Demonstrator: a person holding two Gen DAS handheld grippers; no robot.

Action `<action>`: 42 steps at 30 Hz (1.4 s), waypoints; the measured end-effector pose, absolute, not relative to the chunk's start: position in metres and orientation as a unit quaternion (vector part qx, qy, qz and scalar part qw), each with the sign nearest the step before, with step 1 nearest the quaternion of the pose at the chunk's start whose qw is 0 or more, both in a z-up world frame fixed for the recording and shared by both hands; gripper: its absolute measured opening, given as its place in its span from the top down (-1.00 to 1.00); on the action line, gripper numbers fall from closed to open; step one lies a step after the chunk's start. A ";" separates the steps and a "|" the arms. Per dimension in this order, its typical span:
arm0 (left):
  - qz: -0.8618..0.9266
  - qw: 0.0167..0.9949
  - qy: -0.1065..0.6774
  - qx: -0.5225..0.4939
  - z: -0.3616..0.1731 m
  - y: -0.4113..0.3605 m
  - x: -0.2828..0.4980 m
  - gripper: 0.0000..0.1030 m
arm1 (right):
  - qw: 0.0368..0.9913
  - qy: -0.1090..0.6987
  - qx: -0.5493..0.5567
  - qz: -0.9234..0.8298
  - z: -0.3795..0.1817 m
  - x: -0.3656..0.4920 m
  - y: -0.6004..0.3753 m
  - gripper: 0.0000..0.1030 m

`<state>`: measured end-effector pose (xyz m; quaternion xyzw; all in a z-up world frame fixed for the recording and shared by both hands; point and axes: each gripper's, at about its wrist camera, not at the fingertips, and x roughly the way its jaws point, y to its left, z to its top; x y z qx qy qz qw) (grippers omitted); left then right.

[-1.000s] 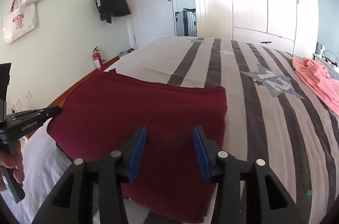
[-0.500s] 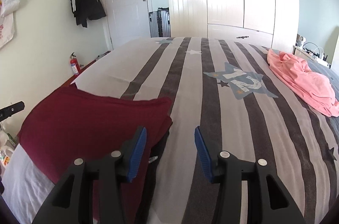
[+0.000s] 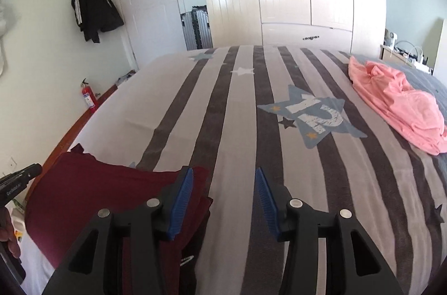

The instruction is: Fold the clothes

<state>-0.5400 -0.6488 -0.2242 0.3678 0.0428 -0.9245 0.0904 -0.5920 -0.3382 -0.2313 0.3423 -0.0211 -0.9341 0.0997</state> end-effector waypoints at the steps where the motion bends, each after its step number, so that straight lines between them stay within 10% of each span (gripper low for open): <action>1: -0.928 0.082 0.046 0.360 -0.214 -0.639 -0.526 0.34 | 0.107 -0.012 0.333 -0.937 -0.223 -0.583 -0.336 0.10; 4: -0.939 0.081 0.057 0.329 -0.183 -0.608 -0.480 -0.67 | 0.140 0.010 0.313 -0.939 -0.198 -0.549 -0.333 -0.53; 6: -0.945 0.105 0.062 0.304 -0.165 -0.587 -0.446 -0.99 | 0.164 0.002 0.307 -0.938 -0.186 -0.522 -0.325 -0.73; 8: -0.945 0.128 0.071 0.294 -0.158 -0.567 -0.414 -0.99 | 0.188 -0.007 0.300 -0.935 -0.174 -0.495 -0.317 -0.99; 28: -0.945 0.201 0.073 0.249 -0.225 -0.375 -0.161 -0.99 | 0.319 0.049 0.181 -0.929 -0.216 -0.248 -0.184 -0.99; 42: -0.943 0.243 0.073 0.217 -0.125 -0.306 -0.028 -0.99 | 0.318 0.014 0.161 -0.934 -0.122 -0.123 -0.099 -0.99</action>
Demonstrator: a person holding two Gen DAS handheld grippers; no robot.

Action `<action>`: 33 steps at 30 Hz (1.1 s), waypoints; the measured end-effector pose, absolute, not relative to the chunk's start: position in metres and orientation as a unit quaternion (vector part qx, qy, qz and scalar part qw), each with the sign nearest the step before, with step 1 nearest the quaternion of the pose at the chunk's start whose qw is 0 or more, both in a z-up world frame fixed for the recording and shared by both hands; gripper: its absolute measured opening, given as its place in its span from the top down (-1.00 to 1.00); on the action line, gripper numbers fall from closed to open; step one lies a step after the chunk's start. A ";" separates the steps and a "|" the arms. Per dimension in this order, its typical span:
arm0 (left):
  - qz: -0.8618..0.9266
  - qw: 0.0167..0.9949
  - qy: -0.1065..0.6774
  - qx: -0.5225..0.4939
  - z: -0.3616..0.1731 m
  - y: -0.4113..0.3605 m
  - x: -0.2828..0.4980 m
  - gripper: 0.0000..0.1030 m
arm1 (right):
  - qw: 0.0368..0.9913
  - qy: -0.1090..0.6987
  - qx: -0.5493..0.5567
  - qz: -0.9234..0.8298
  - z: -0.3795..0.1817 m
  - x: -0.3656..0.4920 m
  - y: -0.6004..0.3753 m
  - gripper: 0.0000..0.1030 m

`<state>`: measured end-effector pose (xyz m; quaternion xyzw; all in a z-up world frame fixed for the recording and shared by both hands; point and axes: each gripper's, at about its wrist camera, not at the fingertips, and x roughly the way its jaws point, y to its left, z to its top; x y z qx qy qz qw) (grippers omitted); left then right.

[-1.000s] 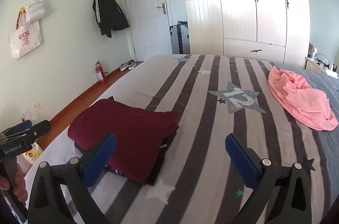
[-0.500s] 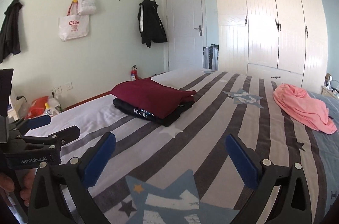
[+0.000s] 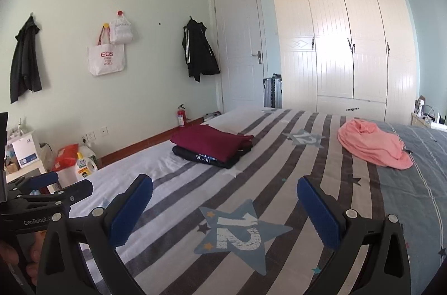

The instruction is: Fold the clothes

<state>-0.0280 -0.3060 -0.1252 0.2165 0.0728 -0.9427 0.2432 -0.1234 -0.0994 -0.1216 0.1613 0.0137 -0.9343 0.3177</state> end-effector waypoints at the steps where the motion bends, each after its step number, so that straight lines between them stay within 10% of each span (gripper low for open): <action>1: -0.941 0.250 0.063 0.219 -0.121 -0.303 -0.028 -0.99 | 0.320 0.011 0.161 -0.934 -0.117 -0.122 -0.099 -0.99; 33: -0.944 0.241 0.065 0.215 -0.098 -0.266 -0.016 -0.99 | 0.331 0.031 0.187 -0.924 -0.106 -0.118 -0.105 -0.99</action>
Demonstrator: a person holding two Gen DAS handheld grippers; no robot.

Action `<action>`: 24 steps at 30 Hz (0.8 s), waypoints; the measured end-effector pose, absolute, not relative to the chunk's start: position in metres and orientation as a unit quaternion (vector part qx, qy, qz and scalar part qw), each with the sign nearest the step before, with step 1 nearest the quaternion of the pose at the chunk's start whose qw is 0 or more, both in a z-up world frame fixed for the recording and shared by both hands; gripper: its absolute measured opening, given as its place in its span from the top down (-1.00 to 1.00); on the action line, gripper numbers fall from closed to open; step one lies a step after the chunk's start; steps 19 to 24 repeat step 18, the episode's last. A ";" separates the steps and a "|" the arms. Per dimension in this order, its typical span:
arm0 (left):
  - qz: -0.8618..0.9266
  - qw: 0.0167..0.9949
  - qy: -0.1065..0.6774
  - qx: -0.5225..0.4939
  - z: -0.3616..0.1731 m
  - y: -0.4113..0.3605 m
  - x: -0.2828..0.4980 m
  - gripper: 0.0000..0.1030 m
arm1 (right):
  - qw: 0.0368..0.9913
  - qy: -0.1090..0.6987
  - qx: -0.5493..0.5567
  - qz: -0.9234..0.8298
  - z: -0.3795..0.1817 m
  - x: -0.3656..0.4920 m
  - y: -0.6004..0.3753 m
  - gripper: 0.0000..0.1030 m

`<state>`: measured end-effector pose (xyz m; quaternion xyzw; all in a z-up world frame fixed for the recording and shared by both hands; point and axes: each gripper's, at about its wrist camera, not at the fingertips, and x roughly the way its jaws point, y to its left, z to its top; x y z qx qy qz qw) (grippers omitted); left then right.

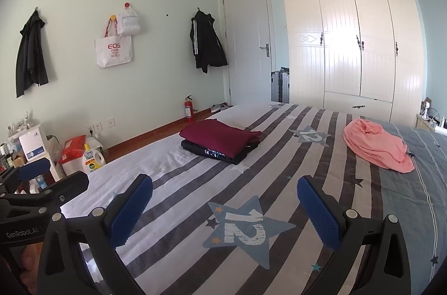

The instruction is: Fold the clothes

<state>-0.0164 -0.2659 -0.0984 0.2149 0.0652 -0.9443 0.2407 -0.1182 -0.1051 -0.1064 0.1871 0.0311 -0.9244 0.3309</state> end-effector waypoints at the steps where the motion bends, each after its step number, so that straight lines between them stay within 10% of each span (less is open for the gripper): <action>1: -0.944 0.241 0.064 0.214 -0.098 -0.266 -0.016 -0.99 | 0.332 0.031 0.187 -0.924 -0.106 -0.118 -0.105 -0.99; 24: -0.944 0.241 0.064 0.215 -0.100 -0.264 -0.017 -0.99 | 0.335 0.031 0.189 -0.923 -0.107 -0.117 -0.106 -0.99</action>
